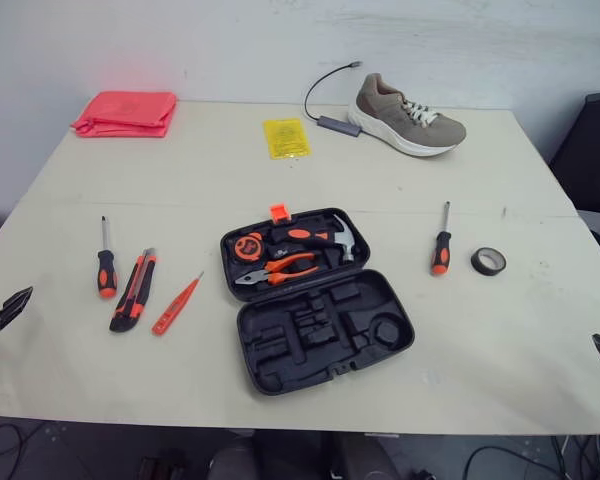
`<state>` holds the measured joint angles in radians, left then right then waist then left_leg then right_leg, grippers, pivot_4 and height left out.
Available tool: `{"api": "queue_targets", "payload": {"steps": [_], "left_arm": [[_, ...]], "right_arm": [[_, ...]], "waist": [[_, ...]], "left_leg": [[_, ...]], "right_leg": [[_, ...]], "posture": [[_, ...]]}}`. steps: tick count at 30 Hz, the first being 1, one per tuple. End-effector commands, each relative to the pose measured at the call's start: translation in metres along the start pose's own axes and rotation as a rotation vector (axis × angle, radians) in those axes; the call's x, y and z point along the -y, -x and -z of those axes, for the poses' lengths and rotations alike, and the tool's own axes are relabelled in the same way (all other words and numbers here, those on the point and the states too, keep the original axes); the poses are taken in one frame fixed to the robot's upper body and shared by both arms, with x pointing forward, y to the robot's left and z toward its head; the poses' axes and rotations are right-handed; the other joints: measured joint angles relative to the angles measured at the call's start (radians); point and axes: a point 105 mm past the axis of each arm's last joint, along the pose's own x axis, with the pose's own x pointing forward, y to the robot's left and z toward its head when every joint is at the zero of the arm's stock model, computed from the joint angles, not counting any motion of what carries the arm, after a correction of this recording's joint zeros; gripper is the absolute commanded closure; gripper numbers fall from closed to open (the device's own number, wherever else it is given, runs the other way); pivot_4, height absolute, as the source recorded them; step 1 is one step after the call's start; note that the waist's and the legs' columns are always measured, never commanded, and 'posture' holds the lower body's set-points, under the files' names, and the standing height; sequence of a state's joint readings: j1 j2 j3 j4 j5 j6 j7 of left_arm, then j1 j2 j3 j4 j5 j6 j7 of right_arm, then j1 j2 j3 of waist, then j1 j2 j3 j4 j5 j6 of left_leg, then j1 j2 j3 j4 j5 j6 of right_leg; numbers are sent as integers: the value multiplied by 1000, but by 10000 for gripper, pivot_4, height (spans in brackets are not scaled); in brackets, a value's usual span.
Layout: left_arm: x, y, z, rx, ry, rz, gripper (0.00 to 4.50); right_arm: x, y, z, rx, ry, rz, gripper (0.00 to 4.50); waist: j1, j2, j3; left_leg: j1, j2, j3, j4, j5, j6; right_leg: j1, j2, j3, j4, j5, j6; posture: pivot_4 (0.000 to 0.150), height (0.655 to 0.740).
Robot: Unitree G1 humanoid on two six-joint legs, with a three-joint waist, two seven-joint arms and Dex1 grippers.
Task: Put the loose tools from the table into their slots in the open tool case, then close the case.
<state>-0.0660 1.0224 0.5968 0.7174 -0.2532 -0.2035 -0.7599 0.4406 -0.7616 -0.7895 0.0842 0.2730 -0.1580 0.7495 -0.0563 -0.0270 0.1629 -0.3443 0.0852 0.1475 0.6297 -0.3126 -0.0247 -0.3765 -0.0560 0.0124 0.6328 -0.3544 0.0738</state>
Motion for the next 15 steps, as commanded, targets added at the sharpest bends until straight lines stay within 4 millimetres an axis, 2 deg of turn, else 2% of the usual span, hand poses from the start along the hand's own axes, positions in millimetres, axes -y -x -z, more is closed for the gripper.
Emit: {"api": "queue_targets", "payload": {"steps": [1, 4, 5, 9, 15], "left_arm": [[-5, 0, -14, 56, -4, 1, 471], [13, -3, -22, 125, 116, 125, 471], [20, -5, -25, 137, 124, 165, 471], [60, -7, -47, 185, 86, 382, 471], [120, 9, -65, 179, 22, 703, 471]], "right_arm": [[2, 0, -4, 24, 11, 11, 0], [-2, -7, -13, 61, 9, -15, 0], [-4, -12, -22, 93, 2, -32, 0], [-23, -30, -61, 213, -29, -156, 0], [-59, -49, -99, 252, -29, -412, 0]], "waist": [[0, 0, 0], [0, 0, 0], [0, 0, 0], [-2, 0, 0], [-2, 0, 0]], "left_leg": [[0, 0, 0, 0, 0, 0], [0, 0, 0, 0, 0, 0], [0, 0, 1, 0, 0, 0], [1, 0, 1, 1, 0, 0], [1, 1, 1, 1, 0, -1]], "right_leg": [[0, 0, 0, 0, 0, 0], [0, 0, -1, 1, 0, 0], [0, 0, -3, 1, 0, 0], [0, 0, -1, 3, 0, 0], [0, 2, 4, 3, 0, 0]], "posture": [[1500, 7400], [1500, 7400], [1500, 7400], [1500, 7400], [1500, 7400]]}}
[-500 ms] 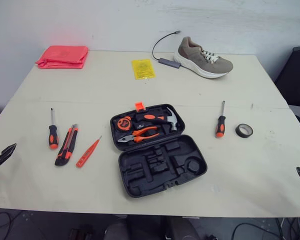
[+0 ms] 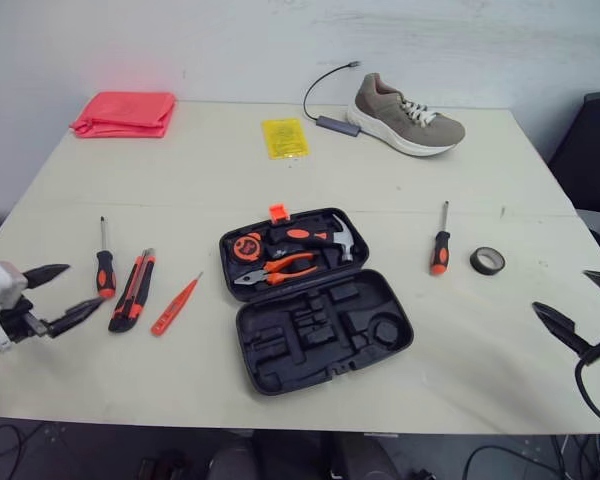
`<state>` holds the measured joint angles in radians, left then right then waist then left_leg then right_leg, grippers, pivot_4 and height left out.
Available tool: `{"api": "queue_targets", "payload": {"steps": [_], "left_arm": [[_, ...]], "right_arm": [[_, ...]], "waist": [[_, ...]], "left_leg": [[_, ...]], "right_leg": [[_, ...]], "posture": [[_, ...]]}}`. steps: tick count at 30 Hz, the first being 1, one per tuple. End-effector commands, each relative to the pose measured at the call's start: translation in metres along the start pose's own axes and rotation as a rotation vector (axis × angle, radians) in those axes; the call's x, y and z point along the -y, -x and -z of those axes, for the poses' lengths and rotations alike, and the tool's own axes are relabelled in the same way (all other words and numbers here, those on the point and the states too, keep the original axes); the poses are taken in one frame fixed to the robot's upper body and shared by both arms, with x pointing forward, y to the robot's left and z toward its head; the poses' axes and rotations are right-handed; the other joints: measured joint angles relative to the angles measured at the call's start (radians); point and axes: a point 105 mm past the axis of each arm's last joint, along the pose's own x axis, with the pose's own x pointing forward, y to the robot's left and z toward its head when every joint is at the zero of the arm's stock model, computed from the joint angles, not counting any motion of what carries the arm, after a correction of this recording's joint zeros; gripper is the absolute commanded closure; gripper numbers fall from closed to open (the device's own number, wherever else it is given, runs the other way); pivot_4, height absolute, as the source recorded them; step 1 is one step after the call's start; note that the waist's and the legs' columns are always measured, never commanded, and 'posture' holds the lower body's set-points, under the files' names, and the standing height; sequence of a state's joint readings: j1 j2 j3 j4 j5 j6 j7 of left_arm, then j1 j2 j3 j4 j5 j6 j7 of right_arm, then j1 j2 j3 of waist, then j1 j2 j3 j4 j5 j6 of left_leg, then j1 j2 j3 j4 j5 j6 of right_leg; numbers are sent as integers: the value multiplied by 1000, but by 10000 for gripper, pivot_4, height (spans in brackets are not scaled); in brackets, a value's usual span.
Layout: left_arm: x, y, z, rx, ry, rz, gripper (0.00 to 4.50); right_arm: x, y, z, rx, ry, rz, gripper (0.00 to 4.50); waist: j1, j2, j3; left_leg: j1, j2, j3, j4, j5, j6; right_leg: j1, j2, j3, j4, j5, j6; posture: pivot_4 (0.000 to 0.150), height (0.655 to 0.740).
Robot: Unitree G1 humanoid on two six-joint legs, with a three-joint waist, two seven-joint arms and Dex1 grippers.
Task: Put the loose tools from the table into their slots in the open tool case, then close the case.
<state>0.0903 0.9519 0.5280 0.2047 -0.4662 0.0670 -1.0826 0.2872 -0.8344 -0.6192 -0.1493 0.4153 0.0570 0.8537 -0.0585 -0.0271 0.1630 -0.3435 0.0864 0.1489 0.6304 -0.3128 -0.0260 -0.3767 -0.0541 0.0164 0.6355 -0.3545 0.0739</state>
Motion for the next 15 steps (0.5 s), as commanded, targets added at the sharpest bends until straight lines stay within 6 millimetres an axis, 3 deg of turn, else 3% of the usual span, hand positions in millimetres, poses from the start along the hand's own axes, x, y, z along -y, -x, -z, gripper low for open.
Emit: {"api": "queue_targets", "payload": {"steps": [1, 5, 7, 10, 13, 14, 15], "left_arm": [[27, -13, -19, 31, -33, 144, 471], [51, -39, -22, 21, -54, 194, 471], [64, -51, -18, -3, -79, 220, 0], [77, -65, -17, 20, -43, 224, 9014], [90, -80, -14, 15, -40, 245, 23390], [93, -83, -14, 19, -36, 248, 28304], [96, -87, -15, 22, -33, 248, 32799]], "right_arm": [[-15, -21, -25, 38, 9, -141, 0], [-38, -51, -42, 48, 10, -302, 0], [-50, -62, -48, 47, 3, -375, 9338], [-56, -82, -53, 33, 25, -388, 24688], [-59, -102, -52, 7, 74, -378, 40792], [-59, -107, -52, 0, 93, -378, 45000], [-60, -112, -51, -7, 111, -380, 45000]], "waist": [[2, 0, 0], [3, 0, 0], [4, 0, 0], [5, 0, 0], [4, 0, 1], [4, 0, 1], [4, 0, 1]], "left_leg": [[0, 0, 0, 1, 0, 0], [0, -1, 0, 2, 0, 1], [0, 0, -1, 1, 0, 1], [-1, 0, -1, 2, 0, 0], [-4, 0, 0, 7, 2, -3], [-4, 0, 0, 7, 2, -3], [-4, 0, 0, 7, 2, -3]], "right_leg": [[0, 0, 0, 0, 0, 0], [0, 0, 1, 0, 0, 0], [0, 1, 1, 0, 0, 0], [-1, 1, 1, -1, 0, 0], [-2, 1, 2, 0, 0, 1], [-2, 1, 2, 0, 1, 1], [-2, 1, 2, 0, 1, 1]], "posture": [[1500, 7400], [1500, 7400], [1500, 7400], [1500, 7400], [1500, 7400], [1500, 7400], [1500, 7400]]}}
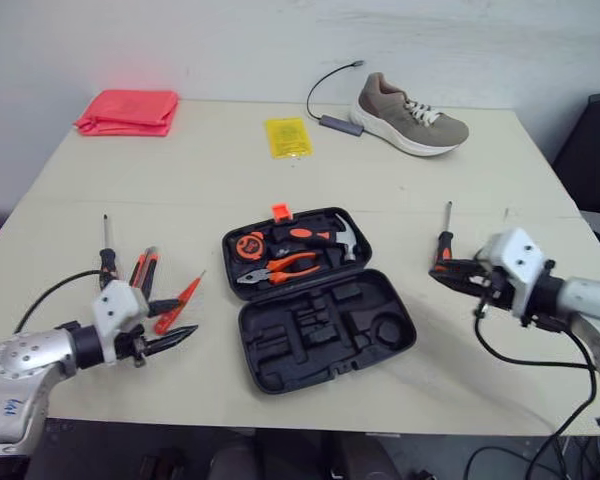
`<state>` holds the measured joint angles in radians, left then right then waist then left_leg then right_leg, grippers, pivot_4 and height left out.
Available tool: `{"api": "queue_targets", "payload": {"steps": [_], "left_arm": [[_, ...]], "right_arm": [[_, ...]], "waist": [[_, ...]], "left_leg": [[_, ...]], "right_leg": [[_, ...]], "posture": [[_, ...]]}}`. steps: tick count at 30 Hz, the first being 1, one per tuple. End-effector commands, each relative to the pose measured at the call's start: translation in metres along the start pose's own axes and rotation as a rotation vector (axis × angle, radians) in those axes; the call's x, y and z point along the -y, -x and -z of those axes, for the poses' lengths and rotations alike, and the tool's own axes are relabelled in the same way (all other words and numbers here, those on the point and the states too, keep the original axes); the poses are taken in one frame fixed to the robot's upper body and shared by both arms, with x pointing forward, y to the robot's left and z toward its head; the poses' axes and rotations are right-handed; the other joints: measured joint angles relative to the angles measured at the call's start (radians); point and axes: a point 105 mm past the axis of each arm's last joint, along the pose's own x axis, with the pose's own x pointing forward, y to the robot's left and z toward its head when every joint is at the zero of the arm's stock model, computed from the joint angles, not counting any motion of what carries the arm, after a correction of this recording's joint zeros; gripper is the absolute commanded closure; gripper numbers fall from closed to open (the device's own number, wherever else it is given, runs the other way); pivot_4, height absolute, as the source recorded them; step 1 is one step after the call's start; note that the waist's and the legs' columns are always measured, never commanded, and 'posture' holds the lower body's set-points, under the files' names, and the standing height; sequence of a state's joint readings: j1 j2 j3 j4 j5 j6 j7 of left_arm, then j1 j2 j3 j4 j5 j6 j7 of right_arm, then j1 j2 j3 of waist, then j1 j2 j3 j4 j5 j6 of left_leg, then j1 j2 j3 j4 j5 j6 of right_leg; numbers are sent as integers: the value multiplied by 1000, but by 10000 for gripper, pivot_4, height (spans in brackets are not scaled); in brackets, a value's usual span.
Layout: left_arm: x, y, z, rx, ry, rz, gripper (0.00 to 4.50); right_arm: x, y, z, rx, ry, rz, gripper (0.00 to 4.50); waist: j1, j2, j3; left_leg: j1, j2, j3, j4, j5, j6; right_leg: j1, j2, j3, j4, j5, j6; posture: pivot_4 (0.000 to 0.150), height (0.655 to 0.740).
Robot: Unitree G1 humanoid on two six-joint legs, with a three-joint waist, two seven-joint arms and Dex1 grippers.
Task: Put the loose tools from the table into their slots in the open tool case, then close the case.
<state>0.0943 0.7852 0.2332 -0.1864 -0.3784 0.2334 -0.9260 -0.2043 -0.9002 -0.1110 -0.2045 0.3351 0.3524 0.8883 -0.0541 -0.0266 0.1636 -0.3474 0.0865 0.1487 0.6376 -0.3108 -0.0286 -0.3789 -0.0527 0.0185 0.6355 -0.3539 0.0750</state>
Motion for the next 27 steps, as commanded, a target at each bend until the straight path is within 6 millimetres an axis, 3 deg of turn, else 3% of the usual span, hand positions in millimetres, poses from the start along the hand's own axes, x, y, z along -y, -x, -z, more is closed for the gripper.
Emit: {"api": "queue_targets", "payload": {"steps": [1, 2, 3, 12, 16, 21, 27], "left_arm": [[6, -15, -8, 16, -22, 1, 37847], [9, -19, -8, 19, -19, 11, 43154], [12, -23, -7, 15, -22, 13, 44412], [21, -57, -2, -16, -15, -4, 44412], [21, -66, -7, -7, -33, -14, 44412], [22, -76, -12, 1, -33, -3, 44412], [15, -87, -18, 6, -57, 13, 44412]], "right_arm": [[5, -16, 5, -56, 87, 9, 45000], [6, -22, 9, -83, 140, 0, 45000], [6, -28, 12, -101, 181, -5, 45000], [10, -74, 25, -96, 178, -25, 45000], [2, -88, 16, -22, 130, -70, 45000], [-5, -97, 16, 23, 75, -112, 45000], [-16, -92, 14, 60, 57, -195, 45000]], "waist": [[0, 0, 0], [0, 0, 0], [0, 0, 0], [0, 0, 0], [-2, 0, 0], [-2, 0, 0], [3, 0, 0]], "left_leg": [[0, 0, 0, 0, 0, 0], [-1, 0, 0, 0, 0, 0], [-1, 0, 0, 0, 0, 0], [-8, 2, 10, 11, -1, -2], [-7, 2, 13, 11, -1, -2], [-6, 3, 15, 12, -1, -2], [-6, 5, 15, 12, -1, -2]], "right_leg": [[0, 0, 0, 0, 0, 0], [0, 0, 0, 0, 0, 0], [-1, 0, 0, 0, 0, 0], [-13, 8, 11, 9, 0, 0], [-14, 9, 14, 10, 0, 1], [-14, 10, 16, 11, 1, 1], [-14, 10, 16, 11, 1, 1]], "posture": [[1500, 7400], [1500, 7400], [1500, 7400], [1500, 7400], [1500, 7400], [1500, 7400], [1500, 7400]]}}
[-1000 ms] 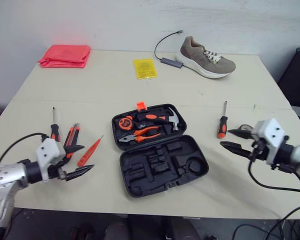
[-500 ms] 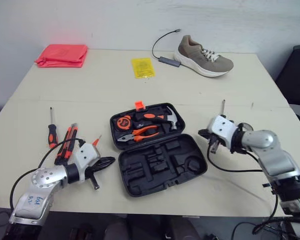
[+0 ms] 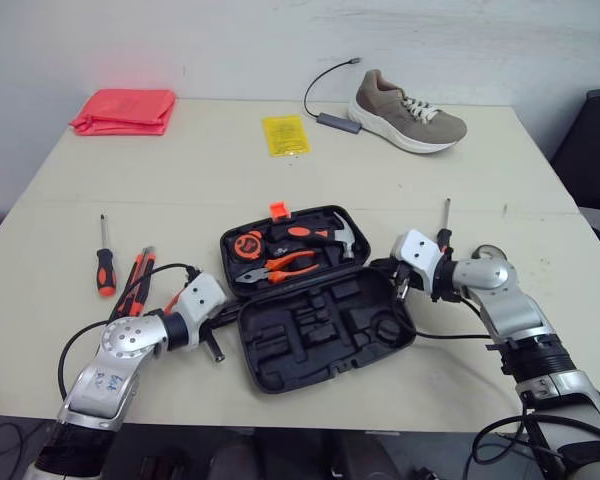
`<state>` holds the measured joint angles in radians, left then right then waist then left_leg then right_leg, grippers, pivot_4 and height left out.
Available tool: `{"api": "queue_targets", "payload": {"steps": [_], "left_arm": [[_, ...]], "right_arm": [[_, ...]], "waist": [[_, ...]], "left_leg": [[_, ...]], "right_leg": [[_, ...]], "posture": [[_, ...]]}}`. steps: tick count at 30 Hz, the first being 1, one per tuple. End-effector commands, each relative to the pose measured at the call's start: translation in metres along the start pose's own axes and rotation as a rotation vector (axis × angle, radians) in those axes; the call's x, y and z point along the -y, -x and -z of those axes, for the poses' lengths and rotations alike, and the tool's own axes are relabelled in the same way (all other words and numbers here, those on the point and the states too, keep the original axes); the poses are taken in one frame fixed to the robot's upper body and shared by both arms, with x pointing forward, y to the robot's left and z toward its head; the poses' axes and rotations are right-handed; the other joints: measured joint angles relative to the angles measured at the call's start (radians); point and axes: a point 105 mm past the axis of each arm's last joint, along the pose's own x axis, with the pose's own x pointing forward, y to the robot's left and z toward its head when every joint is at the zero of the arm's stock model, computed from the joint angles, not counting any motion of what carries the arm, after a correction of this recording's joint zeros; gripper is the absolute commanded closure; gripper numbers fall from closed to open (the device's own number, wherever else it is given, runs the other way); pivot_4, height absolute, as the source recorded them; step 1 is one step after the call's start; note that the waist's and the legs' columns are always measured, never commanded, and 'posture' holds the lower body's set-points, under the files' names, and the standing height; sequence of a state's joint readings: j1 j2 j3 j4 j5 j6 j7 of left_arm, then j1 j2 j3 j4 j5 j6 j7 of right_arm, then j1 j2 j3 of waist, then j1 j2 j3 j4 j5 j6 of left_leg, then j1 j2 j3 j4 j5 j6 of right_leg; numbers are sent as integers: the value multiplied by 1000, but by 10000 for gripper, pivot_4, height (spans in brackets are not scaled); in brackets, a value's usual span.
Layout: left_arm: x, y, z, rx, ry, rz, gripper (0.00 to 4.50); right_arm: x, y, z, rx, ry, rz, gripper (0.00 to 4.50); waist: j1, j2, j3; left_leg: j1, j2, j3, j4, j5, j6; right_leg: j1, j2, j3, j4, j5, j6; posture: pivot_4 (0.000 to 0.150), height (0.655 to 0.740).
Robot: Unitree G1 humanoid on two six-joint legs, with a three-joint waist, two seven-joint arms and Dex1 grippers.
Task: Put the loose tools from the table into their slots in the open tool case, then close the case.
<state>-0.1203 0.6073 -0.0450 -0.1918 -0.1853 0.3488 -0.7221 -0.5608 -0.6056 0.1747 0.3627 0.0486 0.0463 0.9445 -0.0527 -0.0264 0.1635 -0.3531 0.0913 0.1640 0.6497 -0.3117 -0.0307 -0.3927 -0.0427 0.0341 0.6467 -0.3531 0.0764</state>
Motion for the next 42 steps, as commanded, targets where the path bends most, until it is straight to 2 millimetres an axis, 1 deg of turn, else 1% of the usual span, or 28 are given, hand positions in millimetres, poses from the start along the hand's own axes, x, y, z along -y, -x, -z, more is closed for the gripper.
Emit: {"api": "queue_targets", "payload": {"steps": [1, 3, 6, 11, 16, 21, 24, 26, 29, 33, 37, 42], "left_arm": [[-2, -9, -7, 14, -29, 24, 44412], [-4, -14, -8, 13, -38, 41, 44412], [-2, -24, -13, 16, -68, 91, 44412], [1, -36, -18, 22, -98, 147, 44412], [1, -38, -14, 4, -113, 179, 44412], [0, -35, -8, -10, -125, 197, 44412], [-1, -31, -7, -10, -124, 195, 44412], [4, -27, -7, 1, -121, 216, 44412], [12, -22, -7, 11, -115, 241, 44412], [18, -22, -5, 11, -111, 246, 44412], [14, -21, -5, 5, -103, 212, 44412], [7, -14, 1, -16, -96, 182, 44412]], "right_arm": [[-10, 7, -11, 74, 3, -71, 45000], [-17, 11, -15, 105, 11, -103, 45000], [-30, 18, -20, 165, -31, -143, 45000], [-45, 30, -14, 136, -45, -157, 45000], [-57, 44, -12, 120, -52, -136, 45000], [-68, 52, -12, 113, -67, -109, 45000], [-64, 53, -5, 78, -52, -50, 45000], [-57, 54, 1, 55, -25, -7, 45000], [-47, 54, 2, 50, 2, 43, 45000], [-46, 53, 3, 44, 12, 36, 45000], [-47, 53, 5, 34, 14, 18, 45000], [-45, 55, 6, 29, 14, 12, 45000]], "waist": [[6, 0, 0], [11, 0, 0], [18, 0, 0], [26, 0, 0], [28, 0, 0], [28, 0, 0], [27, 0, 0], [25, 0, 0], [24, 0, 0], [23, 0, 0], [23, 0, 0], [23, 0, 0]], "left_leg": [[0, 0, 0, 0, 0, 0], [0, -1, 0, 0, 0, 0], [0, -2, 1, 0, 0, 0], [0, -2, 1, 1, 0, 0], [0, -3, 0, 1, 0, 0], [0, -4, 0, 1, 0, 1], [0, -4, 0, 1, -1, 1], [0, -4, 0, 1, -1, 1], [0, -3, 1, 1, -1, 1], [0, -3, 1, 1, -1, 1], [0, -3, 1, 1, -1, 1], [0, -3, 1, 1, -1, 1]], "right_leg": [[0, 0, 0, 0, 0, 0], [0, 0, 0, 0, 0, 0], [0, 1, 0, 0, 0, 0], [0, 0, 1, 1, 0, 0], [0, 0, 1, 0, 0, 1], [0, 0, 1, 0, 0, 1], [0, 0, 1, 0, 0, 1], [0, 0, 1, 0, 0, 1], [0, 0, 1, 0, 0, 1], [0, 0, 2, 0, 0, 1], [0, 0, 2, 0, 0, 1], [0, 0, 2, 0, 0, 1]], "posture": [[1500, 7400], [1500, 7400], [1500, 7400], [1500, 7400], [1500, 7400], [1500, 7400], [1500, 7400], [1500, 7400], [1500, 7400], [1500, 7400], [1500, 7400], [1500, 7400]]}}
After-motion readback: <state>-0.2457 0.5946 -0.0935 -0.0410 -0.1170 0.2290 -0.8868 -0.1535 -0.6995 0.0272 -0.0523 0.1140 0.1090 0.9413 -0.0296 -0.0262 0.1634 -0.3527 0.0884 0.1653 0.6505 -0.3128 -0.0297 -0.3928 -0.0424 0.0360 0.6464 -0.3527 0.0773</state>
